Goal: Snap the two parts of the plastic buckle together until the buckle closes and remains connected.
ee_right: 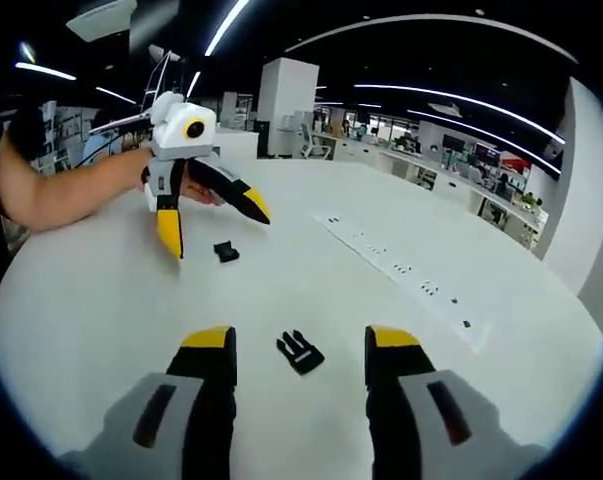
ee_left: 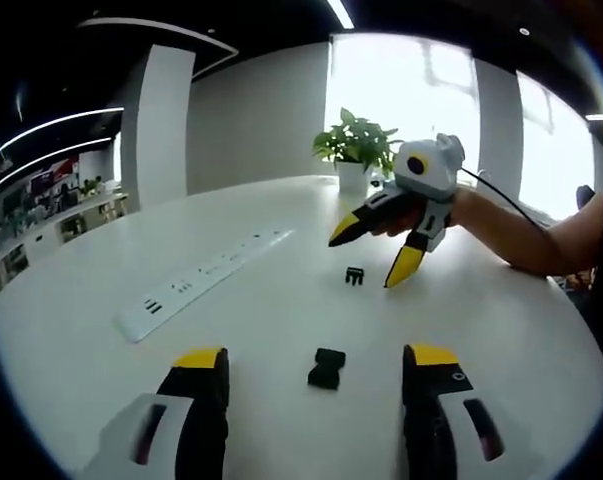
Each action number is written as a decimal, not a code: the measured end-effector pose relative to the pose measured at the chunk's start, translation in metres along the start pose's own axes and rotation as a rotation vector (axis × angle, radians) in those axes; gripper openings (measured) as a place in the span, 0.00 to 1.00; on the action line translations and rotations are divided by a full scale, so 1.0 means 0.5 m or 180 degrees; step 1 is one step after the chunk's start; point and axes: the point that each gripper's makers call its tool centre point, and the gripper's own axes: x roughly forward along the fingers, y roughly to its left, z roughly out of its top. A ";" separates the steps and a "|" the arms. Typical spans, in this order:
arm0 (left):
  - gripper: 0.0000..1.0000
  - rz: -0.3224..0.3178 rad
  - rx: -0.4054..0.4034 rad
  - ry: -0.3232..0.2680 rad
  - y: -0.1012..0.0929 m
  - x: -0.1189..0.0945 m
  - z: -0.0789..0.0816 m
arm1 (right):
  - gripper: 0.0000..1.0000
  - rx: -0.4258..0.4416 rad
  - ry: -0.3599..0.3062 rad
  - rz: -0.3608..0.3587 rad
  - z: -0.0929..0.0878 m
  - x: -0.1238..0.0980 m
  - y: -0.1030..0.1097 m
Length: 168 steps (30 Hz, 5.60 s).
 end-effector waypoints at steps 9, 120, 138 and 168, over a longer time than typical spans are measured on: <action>0.62 -0.0075 0.0052 0.0025 -0.007 -0.001 -0.003 | 0.49 0.0009 0.0026 0.0005 -0.007 0.002 0.001; 0.21 -0.0178 0.0284 0.0018 -0.014 0.001 -0.023 | 0.22 0.0223 -0.0100 0.0358 -0.023 0.008 0.036; 0.19 -0.0144 0.0375 -0.0034 -0.009 0.005 -0.022 | 0.19 0.0243 -0.0131 0.0317 -0.024 0.008 0.030; 0.15 -0.0110 0.0342 -0.0060 -0.004 0.011 -0.020 | 0.16 0.0141 -0.0184 0.0302 -0.023 0.007 0.031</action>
